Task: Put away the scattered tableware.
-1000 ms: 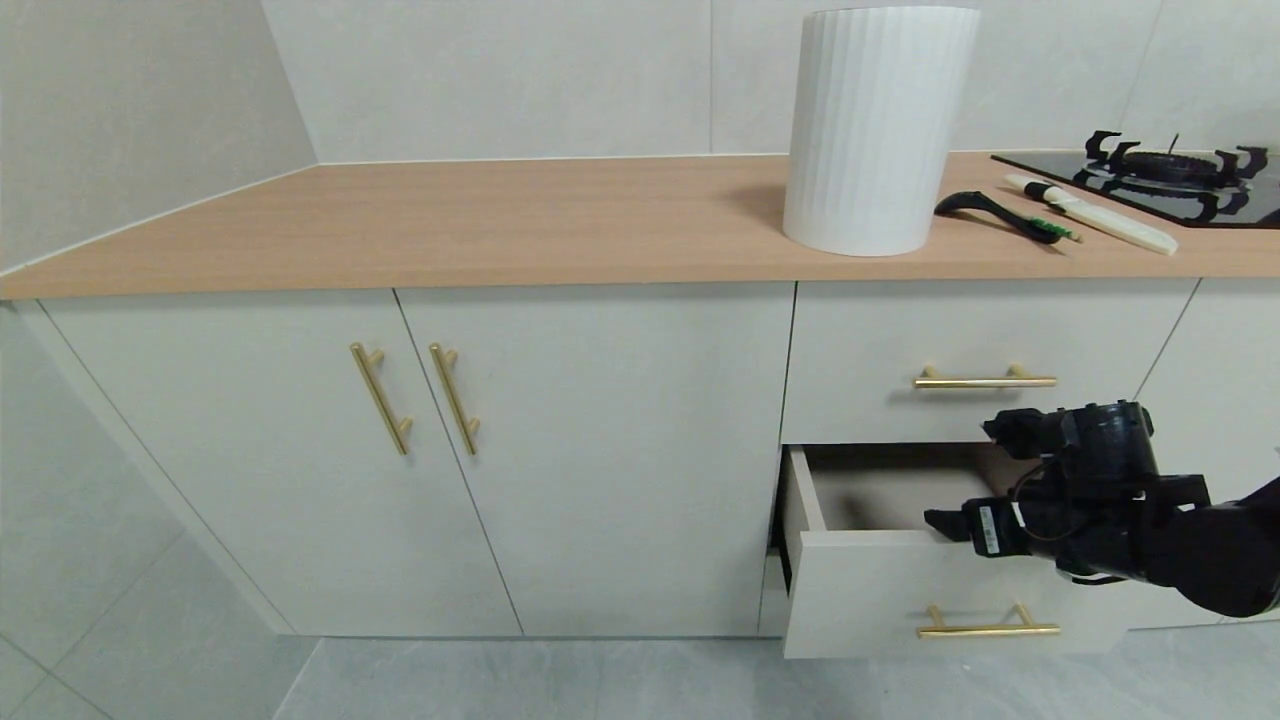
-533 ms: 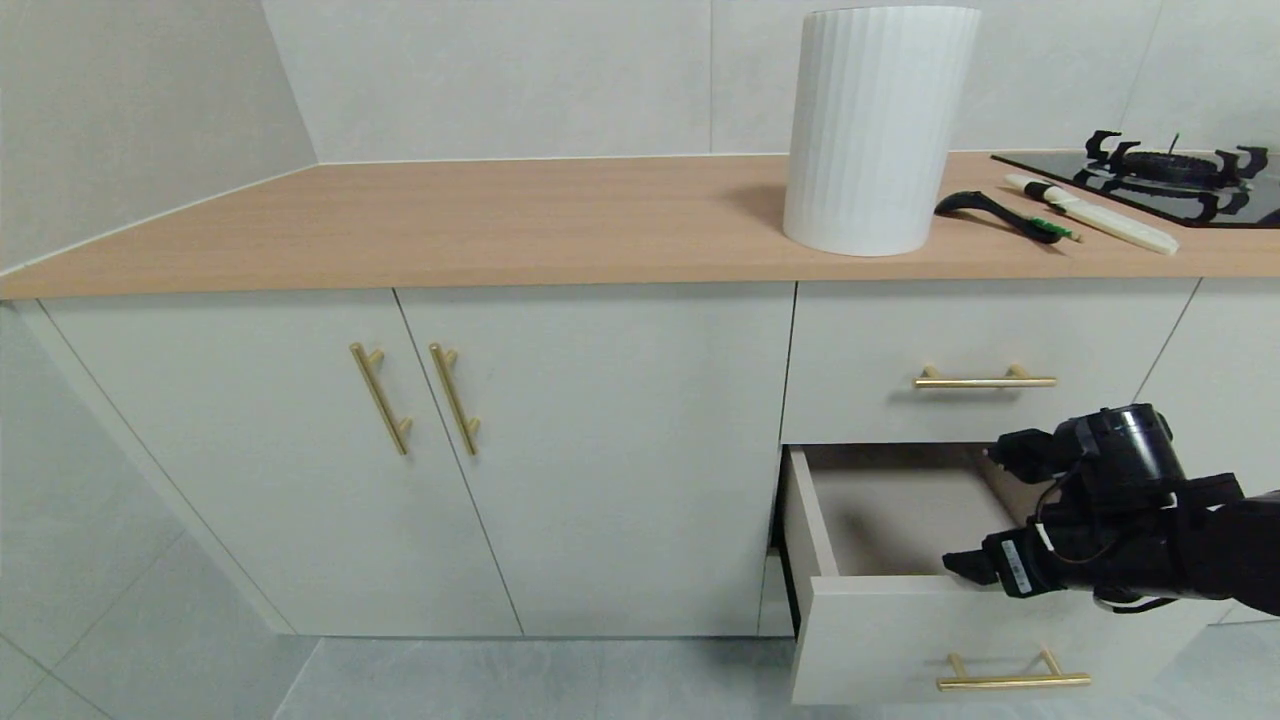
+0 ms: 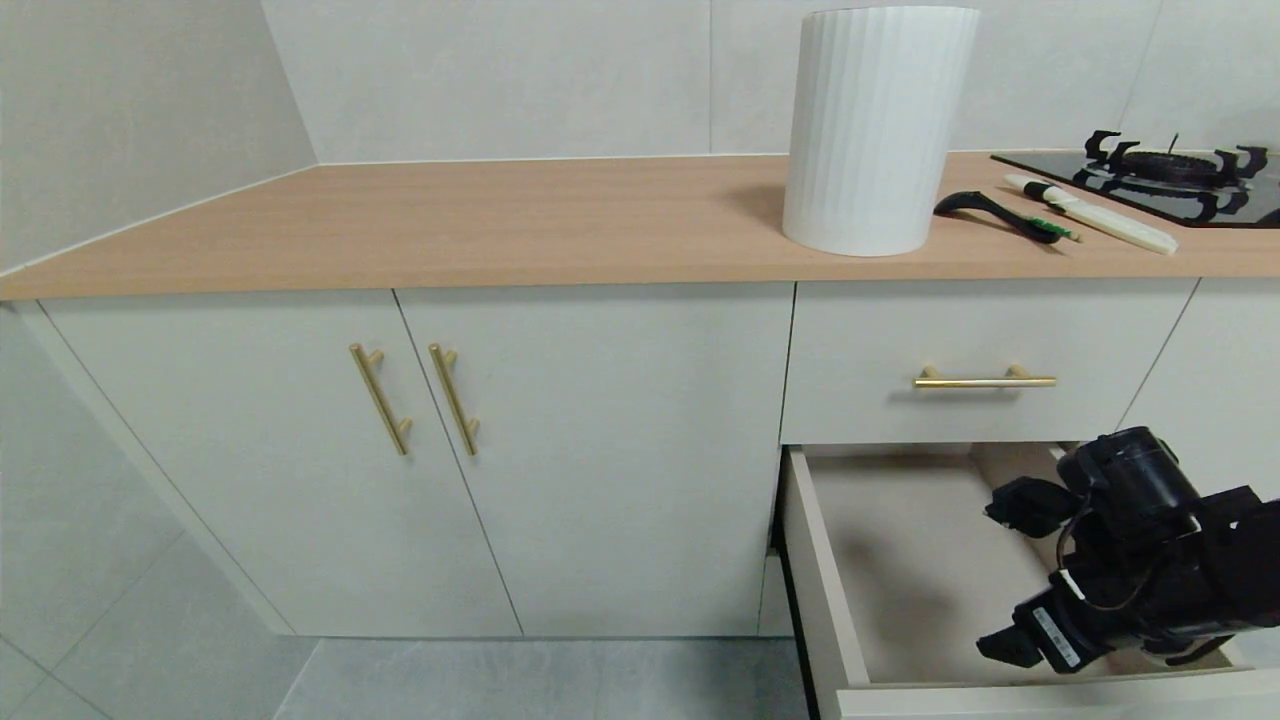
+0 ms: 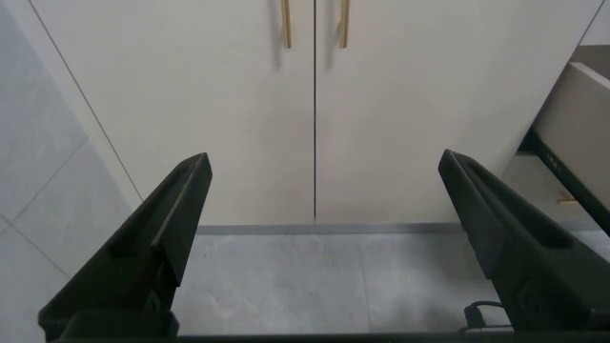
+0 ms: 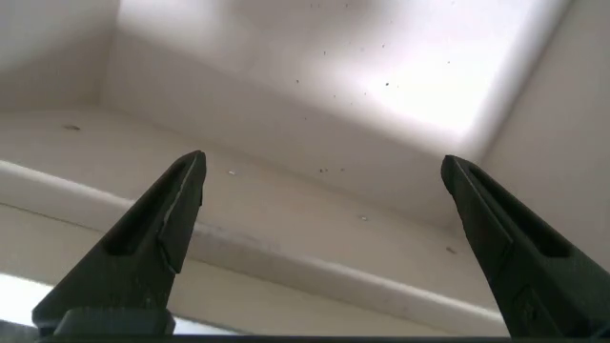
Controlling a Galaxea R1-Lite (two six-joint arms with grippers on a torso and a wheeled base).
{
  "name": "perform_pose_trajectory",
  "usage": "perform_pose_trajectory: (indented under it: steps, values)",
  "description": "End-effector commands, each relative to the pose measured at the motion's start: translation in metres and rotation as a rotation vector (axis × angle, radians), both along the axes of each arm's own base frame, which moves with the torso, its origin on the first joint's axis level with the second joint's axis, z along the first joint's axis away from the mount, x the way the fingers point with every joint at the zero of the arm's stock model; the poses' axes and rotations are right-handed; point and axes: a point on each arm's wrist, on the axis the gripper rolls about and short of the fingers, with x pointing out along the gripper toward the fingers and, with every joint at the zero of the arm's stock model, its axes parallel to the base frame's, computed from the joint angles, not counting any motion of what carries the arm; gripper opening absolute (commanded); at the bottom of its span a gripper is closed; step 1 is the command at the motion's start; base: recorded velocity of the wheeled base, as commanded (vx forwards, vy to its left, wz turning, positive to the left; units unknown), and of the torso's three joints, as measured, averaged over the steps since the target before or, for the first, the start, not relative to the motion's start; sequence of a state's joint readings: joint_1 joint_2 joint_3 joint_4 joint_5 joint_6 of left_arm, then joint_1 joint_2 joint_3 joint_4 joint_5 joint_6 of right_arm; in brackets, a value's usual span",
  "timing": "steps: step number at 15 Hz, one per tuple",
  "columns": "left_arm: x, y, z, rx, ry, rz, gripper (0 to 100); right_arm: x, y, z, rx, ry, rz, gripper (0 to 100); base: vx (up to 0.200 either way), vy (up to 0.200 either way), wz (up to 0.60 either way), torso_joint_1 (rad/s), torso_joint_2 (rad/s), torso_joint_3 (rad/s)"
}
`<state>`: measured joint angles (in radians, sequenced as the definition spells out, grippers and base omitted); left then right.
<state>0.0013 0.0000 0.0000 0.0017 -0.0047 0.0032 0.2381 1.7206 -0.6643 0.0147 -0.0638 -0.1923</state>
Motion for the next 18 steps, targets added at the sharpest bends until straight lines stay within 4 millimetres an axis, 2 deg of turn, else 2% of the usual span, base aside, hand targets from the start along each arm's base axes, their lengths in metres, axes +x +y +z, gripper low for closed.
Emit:
perform_pose_trajectory:
  steps: [1, 5, 9, 12, 16, 18]
  values:
    - [0.0, 0.0, 0.0, 0.0, 0.0, 0.0, 100, -0.01, 0.002, 0.007, -0.015, 0.016, 0.032, 100, 0.0, 0.0, 0.0, 0.0, 0.0, 0.0]
    - [0.0, 0.0, 0.0, 0.0, 0.0, 0.0, 100, -0.035, 0.007, 0.013, -0.106, 0.127, 0.102, 100, 0.0, 0.0, 0.0, 0.0, 0.0, 0.0]
    - [0.0, 0.0, 0.0, 0.0, 0.0, 0.0, 100, -0.038, 0.008, 0.012, -0.131, 0.145, 0.117, 100, 0.0, 0.0, 0.0, 0.0, 0.0, 0.0]
    - [0.0, 0.0, 0.0, 0.0, 0.0, 0.0, 100, -0.029, 0.011, 0.019, -0.111, 0.093, 0.094, 100, 0.0, 0.0, 0.0, 0.0, 0.0, 0.0]
    - [0.0, 0.0, 0.0, 0.0, 0.0, 0.0, 100, -0.005, 0.017, 0.049, 0.085, -0.08, -0.17, 100, 0.0, 0.0, 0.0, 0.0, 0.0, 0.0]
    - [0.0, 0.0, 0.0, 0.0, 0.0, 0.0, 100, -0.001, 0.012, 0.056, 0.079, -0.141, -0.215, 100, 0.0, 0.0, 0.0, 0.0, 0.0, 0.0]
